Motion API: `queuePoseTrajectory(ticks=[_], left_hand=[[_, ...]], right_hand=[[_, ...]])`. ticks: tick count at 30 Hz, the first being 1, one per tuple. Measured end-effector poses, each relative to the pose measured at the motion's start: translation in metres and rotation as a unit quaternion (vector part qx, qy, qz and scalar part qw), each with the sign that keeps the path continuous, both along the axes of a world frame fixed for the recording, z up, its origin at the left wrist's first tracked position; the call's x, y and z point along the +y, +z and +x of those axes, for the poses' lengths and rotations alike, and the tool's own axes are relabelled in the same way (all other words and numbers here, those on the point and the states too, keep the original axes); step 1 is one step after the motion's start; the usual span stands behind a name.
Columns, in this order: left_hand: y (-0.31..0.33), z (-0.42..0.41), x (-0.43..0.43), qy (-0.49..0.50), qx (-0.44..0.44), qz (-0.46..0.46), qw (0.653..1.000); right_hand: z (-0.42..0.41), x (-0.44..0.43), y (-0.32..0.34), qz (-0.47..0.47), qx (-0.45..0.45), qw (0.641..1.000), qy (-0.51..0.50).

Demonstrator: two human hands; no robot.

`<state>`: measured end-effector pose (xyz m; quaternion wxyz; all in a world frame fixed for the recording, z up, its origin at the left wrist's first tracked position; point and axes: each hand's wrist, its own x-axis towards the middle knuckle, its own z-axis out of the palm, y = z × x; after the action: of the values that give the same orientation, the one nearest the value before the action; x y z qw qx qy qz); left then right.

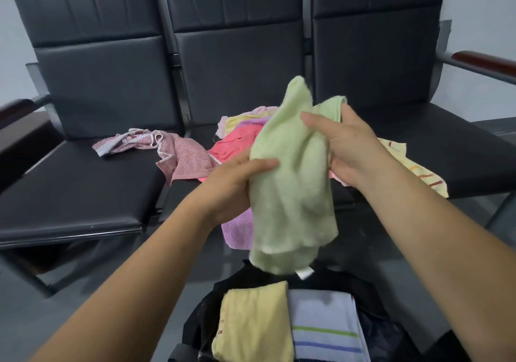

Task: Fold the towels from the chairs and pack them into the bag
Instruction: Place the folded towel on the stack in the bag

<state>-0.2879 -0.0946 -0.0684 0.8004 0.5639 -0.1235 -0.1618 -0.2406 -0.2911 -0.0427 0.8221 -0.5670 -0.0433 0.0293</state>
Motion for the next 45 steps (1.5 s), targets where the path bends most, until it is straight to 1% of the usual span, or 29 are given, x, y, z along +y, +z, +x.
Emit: queuePoseTrajectory(ticks=[2,3,6,9,11,14,17,22,25,26,27,30,31,32,35,37,39,42,43,45], left_hand=[[0.005,0.001,-0.002,0.026,0.029,-0.064,0.997],[0.006,0.002,-0.002,0.034,0.045,-0.091,0.994],[0.009,0.005,0.002,0.053,0.060,-0.148,0.986],[0.011,0.008,0.009,0.072,0.053,-0.163,0.983],[0.011,0.011,0.016,0.076,0.034,-0.138,0.987],[0.009,0.015,0.028,0.111,-0.029,-0.044,0.992],[0.002,0.016,0.035,0.124,-0.036,0.015,0.991],[-0.012,0.017,0.038,0.123,-0.054,0.104,0.986],[-0.017,0.020,0.040,0.126,-0.076,0.164,0.976],[-0.019,0.021,0.041,0.129,-0.079,0.182,0.972],[-0.021,0.022,0.042,0.132,-0.085,0.202,0.967],[-0.027,0.024,0.043,0.139,-0.111,0.258,0.950],[-0.028,0.024,0.043,0.142,-0.113,0.260,0.948],[-0.030,0.023,0.042,0.149,-0.110,0.256,0.949],[-0.034,0.024,0.040,0.165,-0.083,0.227,0.956],[-0.038,0.026,0.038,0.185,-0.055,0.209,0.959],[-0.043,0.026,0.033,0.196,-0.023,0.174,0.965],[-0.049,0.023,0.029,0.147,0.005,0.116,0.982],[-0.051,0.022,0.029,0.131,0.000,0.119,0.984],[-0.054,0.021,0.030,0.129,-0.034,0.182,0.974]], right_hand=[[0.001,-0.005,-0.004,-0.030,0.026,0.997,0.062],[0.000,-0.006,-0.005,-0.031,0.028,0.993,0.109],[-0.005,-0.003,-0.014,0.005,0.042,0.976,0.215],[-0.010,-0.002,-0.024,0.001,0.042,0.973,0.225],[-0.008,-0.001,-0.027,-0.011,0.041,0.975,0.220],[0.001,-0.005,-0.031,0.001,0.065,0.981,0.182],[0.009,-0.012,-0.037,0.059,0.093,0.979,0.171],[0.006,-0.012,-0.039,0.043,0.091,0.989,0.109],[0.005,-0.018,-0.042,0.047,0.101,0.989,0.099],[0.006,-0.020,-0.043,0.038,0.111,0.987,0.107],[0.006,-0.021,-0.045,0.008,0.122,0.985,0.118],[0.002,-0.023,-0.053,-0.145,0.130,0.972,0.129],[0.001,-0.024,-0.056,-0.175,0.123,0.971,0.111],[0.000,-0.025,-0.058,-0.185,0.112,0.972,0.093],[-0.001,-0.027,-0.061,-0.192,0.079,0.976,0.069],[-0.002,-0.028,-0.064,-0.217,0.065,0.972,0.066],[-0.003,-0.029,-0.067,-0.217,0.059,0.973,0.049],[-0.006,-0.031,-0.069,-0.143,0.068,0.987,0.003],[-0.007,-0.033,-0.068,-0.111,0.078,0.991,-0.006],[-0.010,-0.038,-0.067,-0.067,0.098,0.993,-0.010]])
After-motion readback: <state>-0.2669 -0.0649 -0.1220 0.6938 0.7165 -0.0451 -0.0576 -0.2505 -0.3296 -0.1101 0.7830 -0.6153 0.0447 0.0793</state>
